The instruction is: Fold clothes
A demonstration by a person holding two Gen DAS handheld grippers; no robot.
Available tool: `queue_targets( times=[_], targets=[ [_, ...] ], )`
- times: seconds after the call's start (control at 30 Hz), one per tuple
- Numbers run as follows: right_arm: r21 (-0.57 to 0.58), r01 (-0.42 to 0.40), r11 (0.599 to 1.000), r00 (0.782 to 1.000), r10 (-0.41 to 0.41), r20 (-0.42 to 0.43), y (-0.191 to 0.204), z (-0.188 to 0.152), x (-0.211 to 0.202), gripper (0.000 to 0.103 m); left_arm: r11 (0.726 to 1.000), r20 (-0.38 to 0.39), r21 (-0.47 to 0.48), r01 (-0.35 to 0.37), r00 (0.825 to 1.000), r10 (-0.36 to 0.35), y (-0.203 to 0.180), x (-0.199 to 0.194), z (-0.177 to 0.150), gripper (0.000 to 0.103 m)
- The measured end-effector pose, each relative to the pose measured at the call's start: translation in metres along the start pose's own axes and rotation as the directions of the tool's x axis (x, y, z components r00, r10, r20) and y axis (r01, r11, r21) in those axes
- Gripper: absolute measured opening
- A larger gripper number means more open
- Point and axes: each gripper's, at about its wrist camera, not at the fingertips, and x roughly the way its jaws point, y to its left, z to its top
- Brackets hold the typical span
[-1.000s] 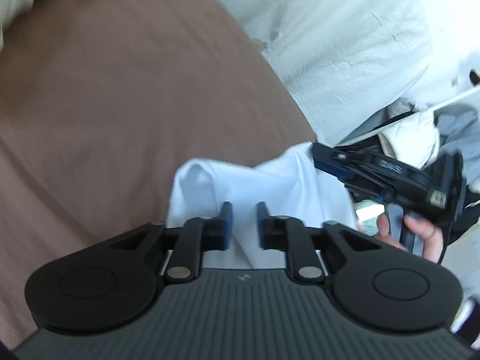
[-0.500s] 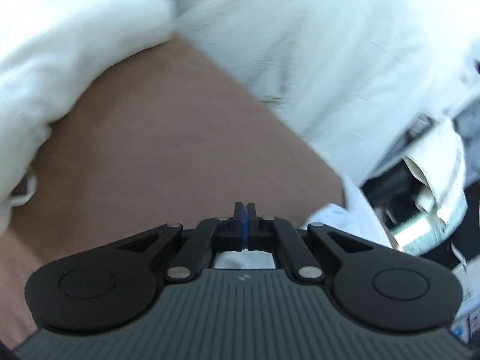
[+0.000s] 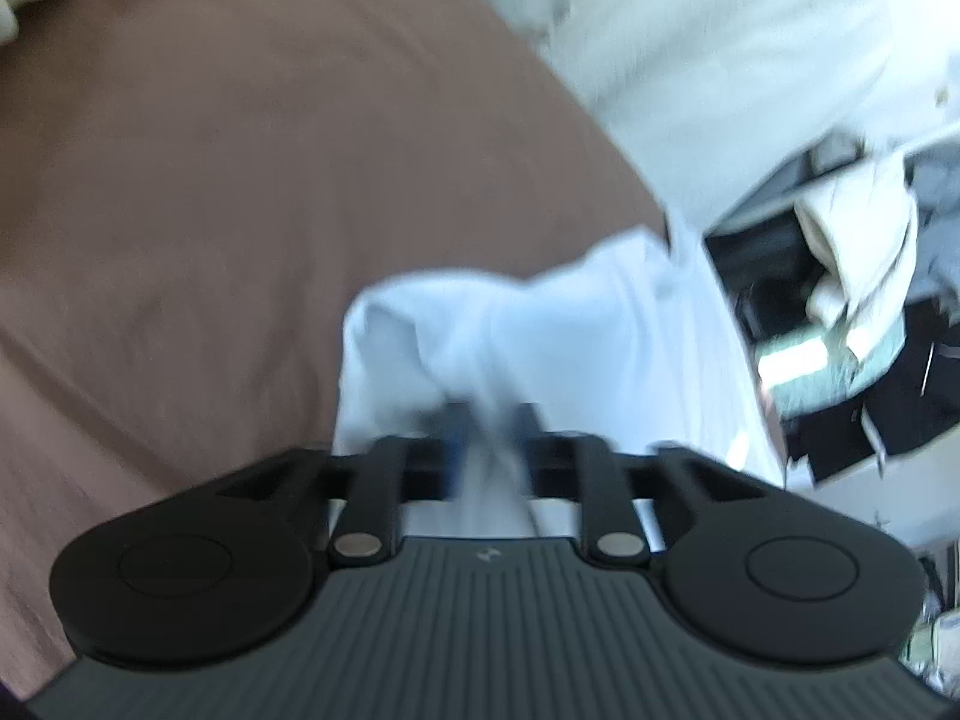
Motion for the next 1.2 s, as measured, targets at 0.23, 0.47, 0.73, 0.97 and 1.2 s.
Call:
queue_targets(
  times=[0.23,0.47,0.73,0.97,1.2],
  targets=[
    [0.194,-0.080,0.978,0.995,0.091,-0.050,-0.022,-0.012,0.010,0.053,0.990,0.052,-0.113,0.078,0.996,-0.072,0.012,0.019,0.003,0.048],
    [0.381,-0.211,0.900,0.973,0.230,-0.005,-0.041,-0.031,0.021,0.053,1.000,0.169,0.022,0.011,0.986,-0.015,-0.008,0.016,0.002,0.004],
    [0.400,-0.249,0.882,0.964,0.184,0.194,-0.075,-0.054,0.002,0.050,0.998,0.287,0.032,-0.054,0.957,0.043,-0.005,-0.013,0.006,0.004],
    [0.398,-0.237,0.886,0.962,0.158,0.223,-0.083,-0.047,-0.004,0.050,0.999,0.233,0.000,-0.050,0.971,0.049,0.009,-0.008,0.005,0.004],
    [0.059,-0.114,0.992,0.955,0.093,0.282,-0.050,-0.047,-0.031,0.009,0.992,0.253,0.101,-0.079,0.966,0.051,-0.004,-0.011,0.004,0.004]
  ],
)
